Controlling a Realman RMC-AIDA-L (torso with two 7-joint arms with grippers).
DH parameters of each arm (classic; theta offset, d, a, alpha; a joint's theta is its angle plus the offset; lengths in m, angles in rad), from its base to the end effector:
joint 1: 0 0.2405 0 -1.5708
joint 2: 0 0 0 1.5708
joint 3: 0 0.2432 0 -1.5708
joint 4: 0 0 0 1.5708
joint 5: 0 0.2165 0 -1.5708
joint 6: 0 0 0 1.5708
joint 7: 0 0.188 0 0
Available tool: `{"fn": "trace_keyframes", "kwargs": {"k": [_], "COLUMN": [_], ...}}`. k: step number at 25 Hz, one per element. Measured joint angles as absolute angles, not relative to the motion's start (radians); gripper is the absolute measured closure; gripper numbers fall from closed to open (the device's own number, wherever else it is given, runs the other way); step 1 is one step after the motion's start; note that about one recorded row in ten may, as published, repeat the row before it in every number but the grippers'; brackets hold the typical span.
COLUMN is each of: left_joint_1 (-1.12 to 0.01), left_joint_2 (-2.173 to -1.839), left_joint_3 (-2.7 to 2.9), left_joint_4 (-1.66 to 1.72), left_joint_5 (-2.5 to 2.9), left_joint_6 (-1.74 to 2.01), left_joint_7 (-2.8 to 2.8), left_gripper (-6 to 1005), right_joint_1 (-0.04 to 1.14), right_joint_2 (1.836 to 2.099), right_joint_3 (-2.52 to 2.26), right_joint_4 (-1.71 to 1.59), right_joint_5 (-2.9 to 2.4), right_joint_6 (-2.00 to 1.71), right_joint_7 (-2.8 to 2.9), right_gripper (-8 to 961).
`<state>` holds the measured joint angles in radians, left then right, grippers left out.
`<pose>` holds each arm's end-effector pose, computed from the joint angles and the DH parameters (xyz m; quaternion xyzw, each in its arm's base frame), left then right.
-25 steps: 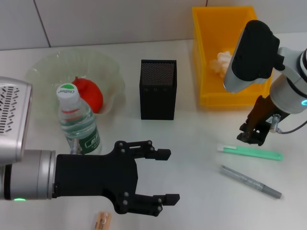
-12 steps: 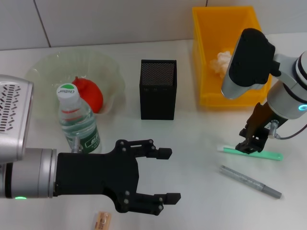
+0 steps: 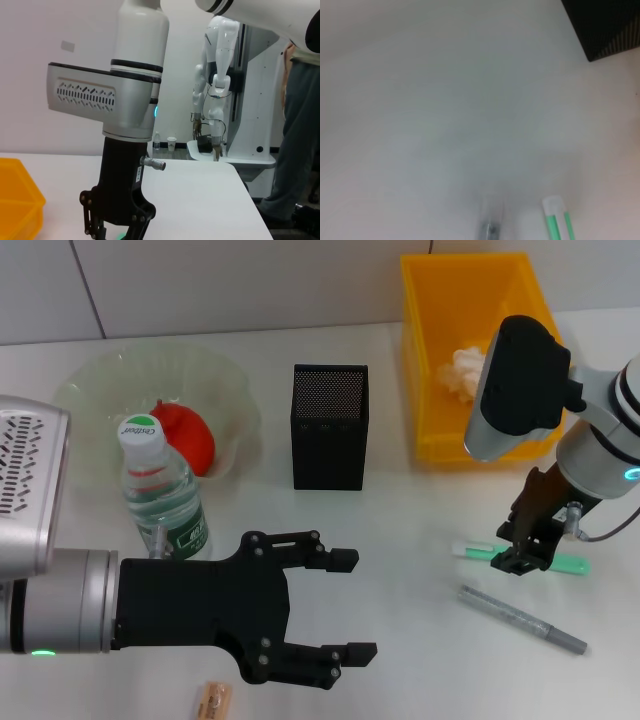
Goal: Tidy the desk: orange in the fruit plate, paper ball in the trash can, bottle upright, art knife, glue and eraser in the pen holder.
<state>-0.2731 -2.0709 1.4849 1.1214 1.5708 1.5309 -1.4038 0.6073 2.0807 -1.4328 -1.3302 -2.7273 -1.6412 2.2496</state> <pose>-0.1507 0.2677 -0.0718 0.9691 0.0199 0.2456 0.0088 0.2128 0.3493 -0.0297 -0.9340 0.1754 -0.2871 0.1205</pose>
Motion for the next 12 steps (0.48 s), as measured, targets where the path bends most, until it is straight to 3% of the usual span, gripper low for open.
{"fn": "trace_keyframes", "kwargs": {"k": [12], "left_joint_1": [-0.274], "left_joint_2": [-2.072], "left_joint_3": [1.495], "left_joint_4": [1.121], "left_joint_5": [1.571], "left_joint_6": [1.531], "left_joint_7": [-1.408], "left_gripper": [185], "right_joint_1": [0.629], "right_joint_2": [2.077], "right_joint_3": [-1.380], "right_joint_4": [-1.284], "right_joint_5": [-2.738], "right_joint_6": [-1.648], "right_joint_7": [2.182], "right_gripper": [613]}}
